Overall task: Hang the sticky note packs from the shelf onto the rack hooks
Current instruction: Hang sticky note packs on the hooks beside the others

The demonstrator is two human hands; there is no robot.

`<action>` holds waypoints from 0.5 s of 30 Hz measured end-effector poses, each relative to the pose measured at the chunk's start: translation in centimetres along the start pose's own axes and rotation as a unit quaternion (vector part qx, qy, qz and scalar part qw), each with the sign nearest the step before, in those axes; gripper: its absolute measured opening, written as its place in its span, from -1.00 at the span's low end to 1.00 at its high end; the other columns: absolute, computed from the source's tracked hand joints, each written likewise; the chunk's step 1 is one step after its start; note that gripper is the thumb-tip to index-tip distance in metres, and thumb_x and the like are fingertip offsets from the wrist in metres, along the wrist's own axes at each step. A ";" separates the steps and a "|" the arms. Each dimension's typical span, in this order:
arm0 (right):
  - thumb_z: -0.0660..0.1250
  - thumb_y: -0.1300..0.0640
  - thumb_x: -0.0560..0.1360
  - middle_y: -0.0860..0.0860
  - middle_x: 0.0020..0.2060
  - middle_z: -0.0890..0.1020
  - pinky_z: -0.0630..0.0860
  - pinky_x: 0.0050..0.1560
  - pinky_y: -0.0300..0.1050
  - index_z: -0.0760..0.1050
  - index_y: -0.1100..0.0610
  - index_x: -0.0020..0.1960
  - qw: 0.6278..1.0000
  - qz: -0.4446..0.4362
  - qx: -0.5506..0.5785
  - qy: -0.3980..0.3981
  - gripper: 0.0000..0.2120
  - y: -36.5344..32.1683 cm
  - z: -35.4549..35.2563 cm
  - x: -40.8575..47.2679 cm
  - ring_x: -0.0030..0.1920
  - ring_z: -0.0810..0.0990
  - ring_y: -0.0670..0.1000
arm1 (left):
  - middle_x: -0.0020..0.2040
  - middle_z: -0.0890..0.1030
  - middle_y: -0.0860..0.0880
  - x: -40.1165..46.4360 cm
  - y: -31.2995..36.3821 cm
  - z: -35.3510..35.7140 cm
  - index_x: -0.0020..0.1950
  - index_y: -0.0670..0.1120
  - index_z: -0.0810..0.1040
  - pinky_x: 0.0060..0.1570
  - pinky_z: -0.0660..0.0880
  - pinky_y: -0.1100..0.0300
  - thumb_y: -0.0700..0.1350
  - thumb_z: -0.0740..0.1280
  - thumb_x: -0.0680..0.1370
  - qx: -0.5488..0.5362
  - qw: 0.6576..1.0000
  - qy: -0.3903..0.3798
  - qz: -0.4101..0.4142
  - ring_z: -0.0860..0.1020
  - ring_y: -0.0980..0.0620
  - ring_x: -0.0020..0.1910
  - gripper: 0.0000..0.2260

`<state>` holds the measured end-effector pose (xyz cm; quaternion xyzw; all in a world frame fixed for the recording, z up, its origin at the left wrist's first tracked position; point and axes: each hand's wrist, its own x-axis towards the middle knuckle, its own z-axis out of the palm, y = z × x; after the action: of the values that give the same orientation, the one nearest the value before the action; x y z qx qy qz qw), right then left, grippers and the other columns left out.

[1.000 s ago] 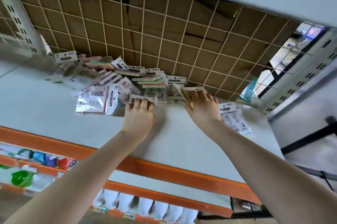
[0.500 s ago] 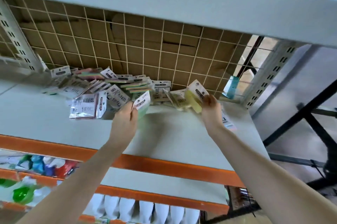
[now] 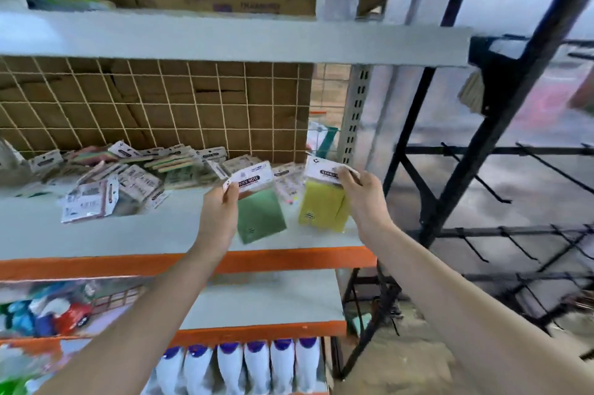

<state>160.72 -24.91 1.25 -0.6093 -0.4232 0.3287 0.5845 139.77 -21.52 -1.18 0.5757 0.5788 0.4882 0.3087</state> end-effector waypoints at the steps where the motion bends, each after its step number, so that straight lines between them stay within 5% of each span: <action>1: 0.25 0.04 0.60 -0.19 -0.48 0.54 0.33 -0.47 -0.35 0.53 0.00 -0.19 1.000 -0.025 0.005 -0.005 -0.79 -0.6 -1.3 -1.1 -0.46 0.44 -0.21 | -0.46 0.20 -0.02 -1.0 1.1 0.8 -0.29 -0.13 0.28 -0.40 0.11 0.11 -0.11 0.13 0.65 -0.004 1.000 -0.007 0.017 0.21 0.02 -0.49 -0.69; 6: 0.27 0.07 0.59 0.00 -0.20 0.68 0.53 -0.14 -0.08 0.62 0.14 0.02 0.997 -0.054 0.052 -0.008 -0.80 -3.0 -8.4 -5.2 -0.19 0.60 -0.04 | -0.41 0.42 -0.11 -5.9 7.1 4.2 -0.08 -0.25 0.54 -0.45 0.22 0.31 -0.13 0.14 0.65 0.008 0.988 -0.025 0.154 0.38 0.01 -0.37 -0.73; 8: 0.27 0.07 0.59 -0.01 -0.20 0.69 0.52 -0.11 -0.04 0.63 0.11 -0.04 0.995 -0.051 0.080 0.005 -0.81 -3.8 -11.4 -6.3 -0.18 0.60 -0.02 | -0.33 0.52 -0.16 -7.5 9.5 5.8 0.07 -0.26 0.56 -0.42 0.28 0.32 -0.12 0.14 0.65 0.000 0.982 -0.039 0.182 0.48 -0.10 -0.29 -0.73; 11: 0.28 0.06 0.59 -0.07 -0.28 0.68 0.50 -0.11 -0.04 0.66 0.02 -0.20 0.993 -0.063 0.088 0.042 -0.75 -4.9 -15.7 -7.6 -0.22 0.59 -0.04 | -0.33 0.51 0.02 -9.6 13.0 8.2 0.20 -0.13 0.54 -0.42 0.28 0.46 -0.07 0.12 0.65 -0.019 0.973 -0.073 0.218 0.43 0.08 -0.35 -0.73; 15: 0.30 0.04 0.57 -0.08 -0.35 0.63 0.46 -0.11 -0.01 0.65 -0.03 -0.31 0.983 -0.068 0.104 0.131 -0.70 -6.3 -21.1 -9.1 -0.24 0.54 -0.02 | -0.45 0.35 0.03 -12.3 16.9 11.9 -0.13 0.02 0.47 -0.48 0.26 0.39 -0.06 0.13 0.65 -0.039 0.966 -0.098 0.235 0.31 0.12 -0.46 -0.80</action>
<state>174.89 -42.51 8.78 -0.5524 -0.3469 0.2475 0.7164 158.70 -33.34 7.94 0.7279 0.3750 0.5104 0.2627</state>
